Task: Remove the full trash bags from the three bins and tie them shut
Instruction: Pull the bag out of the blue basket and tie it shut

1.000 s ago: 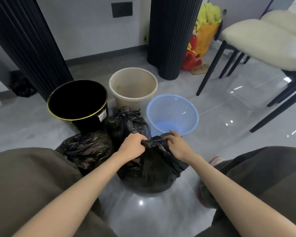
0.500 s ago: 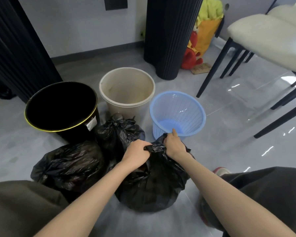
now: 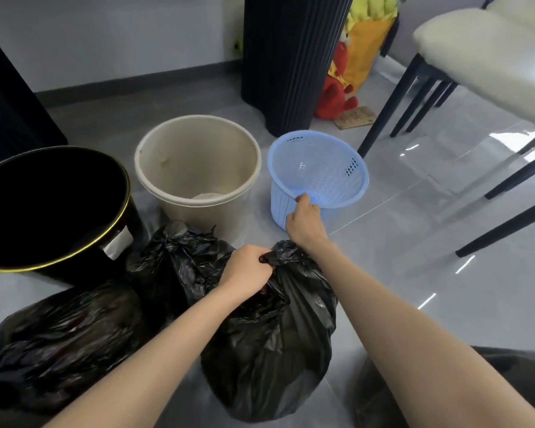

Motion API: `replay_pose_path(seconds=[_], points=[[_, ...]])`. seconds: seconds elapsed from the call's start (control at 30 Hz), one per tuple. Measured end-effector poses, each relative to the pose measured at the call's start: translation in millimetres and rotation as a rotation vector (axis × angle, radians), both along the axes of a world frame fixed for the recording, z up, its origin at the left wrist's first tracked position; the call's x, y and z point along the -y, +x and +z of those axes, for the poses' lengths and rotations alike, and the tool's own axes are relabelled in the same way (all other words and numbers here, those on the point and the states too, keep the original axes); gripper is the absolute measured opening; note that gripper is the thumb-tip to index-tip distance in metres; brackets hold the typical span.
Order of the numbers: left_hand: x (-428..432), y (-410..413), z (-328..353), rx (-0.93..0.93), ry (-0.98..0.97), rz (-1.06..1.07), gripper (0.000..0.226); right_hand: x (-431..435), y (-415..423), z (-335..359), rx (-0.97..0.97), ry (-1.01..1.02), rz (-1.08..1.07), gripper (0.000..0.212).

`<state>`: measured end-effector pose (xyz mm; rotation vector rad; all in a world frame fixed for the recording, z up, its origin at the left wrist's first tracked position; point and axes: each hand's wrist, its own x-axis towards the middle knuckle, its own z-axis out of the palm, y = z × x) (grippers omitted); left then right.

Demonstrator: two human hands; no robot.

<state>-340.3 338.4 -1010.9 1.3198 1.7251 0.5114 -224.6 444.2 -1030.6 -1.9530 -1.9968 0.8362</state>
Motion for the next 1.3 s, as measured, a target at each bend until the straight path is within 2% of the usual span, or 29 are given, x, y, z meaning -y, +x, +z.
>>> replay_pose_path(seconds=[0.13, 0.33, 0.47, 0.6, 0.77, 0.83, 0.93, 1.13, 1.23, 1.3], points=[[-6, -1, -7, 0.023, 0.003, 0.006, 0.032, -20, 4, 0, 0.059, -0.053, 0.135, 0.054], [1, -5, -4, 0.055, -0.009, 0.012, 0.021, -18, 6, 6, 0.058, -0.038, 0.159, 0.049], [13, -10, 4, 0.026, 0.010, -0.014, 0.029, 1, 2, 21, -0.039, -0.037, 0.139, 0.043], [31, -18, 14, -0.014, 0.026, -0.078, 0.022, 26, -1, 45, -0.122, -0.075, 0.173, 0.044], [67, -23, 43, -0.130, 0.072, -0.129, 0.040, 66, 4, 87, -0.128, -0.259, 0.351, 0.039], [80, -27, 51, -0.172, 0.083, -0.140, 0.042, 84, 5, 100, -0.094, -0.334, 0.445, 0.032], [100, -33, 60, -0.206, 0.100, -0.152, 0.045, 113, 3, 114, 0.006, -0.416, 0.573, 0.037], [137, -40, 73, -0.206, 0.096, -0.078, 0.036, 162, 6, 128, 0.239, -0.450, 0.693, 0.031], [151, -41, 77, -0.167, 0.110, -0.074, 0.031, 183, 7, 129, 0.346, -0.391, 0.752, 0.053], [159, -40, 81, -0.133, 0.120, -0.080, 0.029, 199, 6, 124, 0.332, -0.251, 0.729, 0.046]])
